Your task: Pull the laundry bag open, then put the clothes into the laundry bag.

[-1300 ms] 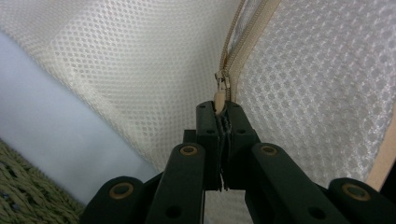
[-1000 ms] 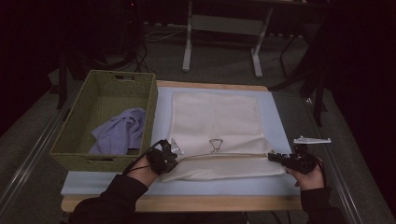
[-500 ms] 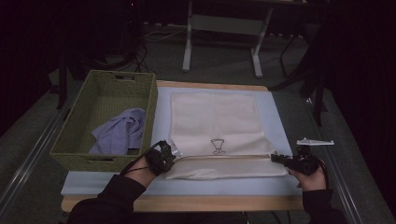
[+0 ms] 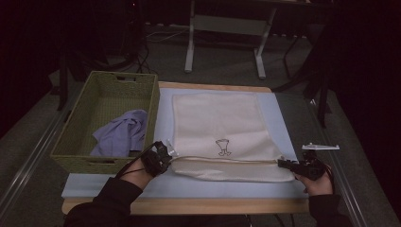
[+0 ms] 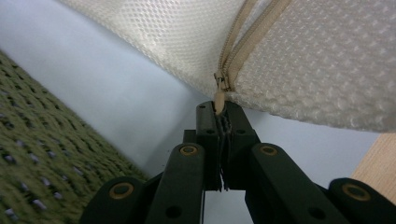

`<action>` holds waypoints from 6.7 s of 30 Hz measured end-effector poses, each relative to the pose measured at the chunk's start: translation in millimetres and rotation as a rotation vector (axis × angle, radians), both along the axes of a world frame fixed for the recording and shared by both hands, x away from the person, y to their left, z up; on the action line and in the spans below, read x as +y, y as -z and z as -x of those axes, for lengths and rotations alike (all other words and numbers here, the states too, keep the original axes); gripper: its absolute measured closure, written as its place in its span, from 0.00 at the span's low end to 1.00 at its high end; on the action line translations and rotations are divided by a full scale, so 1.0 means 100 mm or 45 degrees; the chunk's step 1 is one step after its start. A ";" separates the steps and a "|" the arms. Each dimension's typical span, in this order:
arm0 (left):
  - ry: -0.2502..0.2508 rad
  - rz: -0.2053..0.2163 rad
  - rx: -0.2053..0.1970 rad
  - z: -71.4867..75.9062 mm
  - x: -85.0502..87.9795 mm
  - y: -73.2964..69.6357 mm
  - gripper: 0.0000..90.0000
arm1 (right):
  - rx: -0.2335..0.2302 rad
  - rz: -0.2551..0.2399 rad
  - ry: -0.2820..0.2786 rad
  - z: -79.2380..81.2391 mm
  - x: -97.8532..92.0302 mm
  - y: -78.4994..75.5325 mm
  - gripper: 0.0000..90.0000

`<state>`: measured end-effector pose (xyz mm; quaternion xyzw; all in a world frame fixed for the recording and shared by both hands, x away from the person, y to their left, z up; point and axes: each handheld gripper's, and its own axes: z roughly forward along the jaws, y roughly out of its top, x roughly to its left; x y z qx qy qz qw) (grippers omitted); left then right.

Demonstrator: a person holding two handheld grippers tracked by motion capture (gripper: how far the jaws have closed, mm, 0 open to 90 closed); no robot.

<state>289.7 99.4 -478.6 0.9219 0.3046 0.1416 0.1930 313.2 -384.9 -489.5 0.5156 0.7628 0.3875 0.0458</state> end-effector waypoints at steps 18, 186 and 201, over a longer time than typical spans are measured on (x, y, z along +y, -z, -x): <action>0.069 0.181 0.069 0.09 0.02 0.03 0.90 | -0.240 -0.011 -0.066 0.14 0.20 -0.36 0.50; -0.119 -0.085 0.107 -1.25 1.66 0.23 0.10 | -0.275 0.361 -0.470 -0.25 1.41 -0.38 0.96; -0.008 -0.083 0.163 -1.19 1.65 0.17 0.93 | -0.273 0.370 -0.467 -0.24 1.42 -0.39 0.96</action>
